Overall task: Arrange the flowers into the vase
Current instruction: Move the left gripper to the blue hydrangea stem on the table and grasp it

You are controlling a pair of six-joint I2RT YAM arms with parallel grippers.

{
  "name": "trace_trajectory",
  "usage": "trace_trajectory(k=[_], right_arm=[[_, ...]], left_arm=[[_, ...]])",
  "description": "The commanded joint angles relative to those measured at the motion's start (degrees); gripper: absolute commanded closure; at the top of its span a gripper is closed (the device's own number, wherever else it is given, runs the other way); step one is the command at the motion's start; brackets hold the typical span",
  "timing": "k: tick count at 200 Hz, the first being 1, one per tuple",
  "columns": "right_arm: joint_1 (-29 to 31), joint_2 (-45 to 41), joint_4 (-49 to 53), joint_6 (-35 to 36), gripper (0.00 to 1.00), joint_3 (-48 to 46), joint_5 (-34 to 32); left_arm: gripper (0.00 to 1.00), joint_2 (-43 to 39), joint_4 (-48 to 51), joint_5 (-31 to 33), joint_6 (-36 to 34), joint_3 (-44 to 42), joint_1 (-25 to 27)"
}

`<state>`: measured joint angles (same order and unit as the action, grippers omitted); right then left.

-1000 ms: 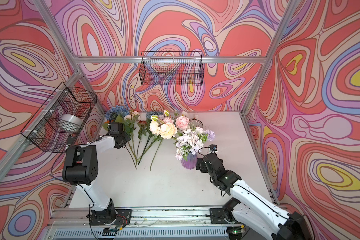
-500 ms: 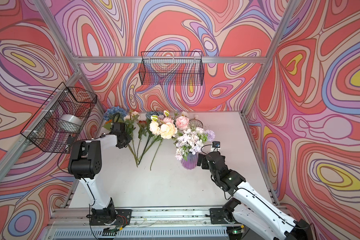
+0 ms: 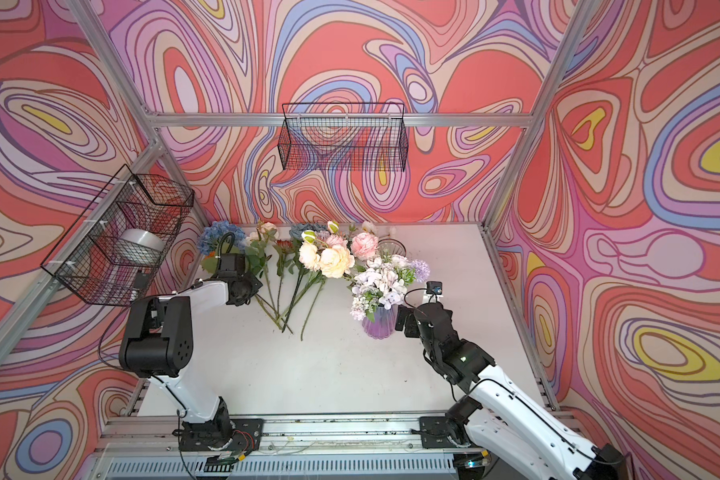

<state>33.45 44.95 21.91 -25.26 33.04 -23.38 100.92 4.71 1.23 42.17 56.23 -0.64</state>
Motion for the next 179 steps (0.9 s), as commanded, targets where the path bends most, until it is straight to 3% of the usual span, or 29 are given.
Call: trace_trajectory(k=[1,21,38,44,57,68,93,153,179], right_arm=[[0.20,0.39,0.15,0.78,0.02,1.49,0.71],[0.13,0.70,0.19,0.82,0.02,1.59,0.98],[0.16,0.89,0.23,0.92,0.02,1.92,1.12],[0.14,0.98,0.24,1.07,0.02,2.03,1.15],[0.14,1.23,0.26,1.14,0.02,2.49,1.35],[0.18,1.35,0.32,1.23,0.02,2.73,1.49],[0.19,1.37,0.25,1.16,0.02,2.91,1.81],[0.17,0.85,0.21,1.30,0.02,2.73,2.60],[0.16,-0.74,-0.65,2.78,0.02,2.47,6.81]], left_arm=[[1.00,-2.24,-0.30,-1.92,-1.01,-2.00,1.56],[1.00,-3.22,1.80,0.66,-2.69,-3.52,3.88],[0.94,-3.88,2.10,1.46,-2.95,-5.13,4.68],[0.84,-4.06,2.13,1.27,-2.82,-5.49,4.69],[0.47,-4.37,3.10,1.27,-2.63,-5.27,4.68],[0.35,-4.87,4.04,1.58,-2.56,-4.37,4.68],[0.33,-6.40,4.17,2.87,-3.44,-2.45,4.69],[0.40,-1.33,6.29,8.04,-6.34,3.41,4.54],[0.40,0.63,6.65,8.06,-5.80,3.37,4.56]])
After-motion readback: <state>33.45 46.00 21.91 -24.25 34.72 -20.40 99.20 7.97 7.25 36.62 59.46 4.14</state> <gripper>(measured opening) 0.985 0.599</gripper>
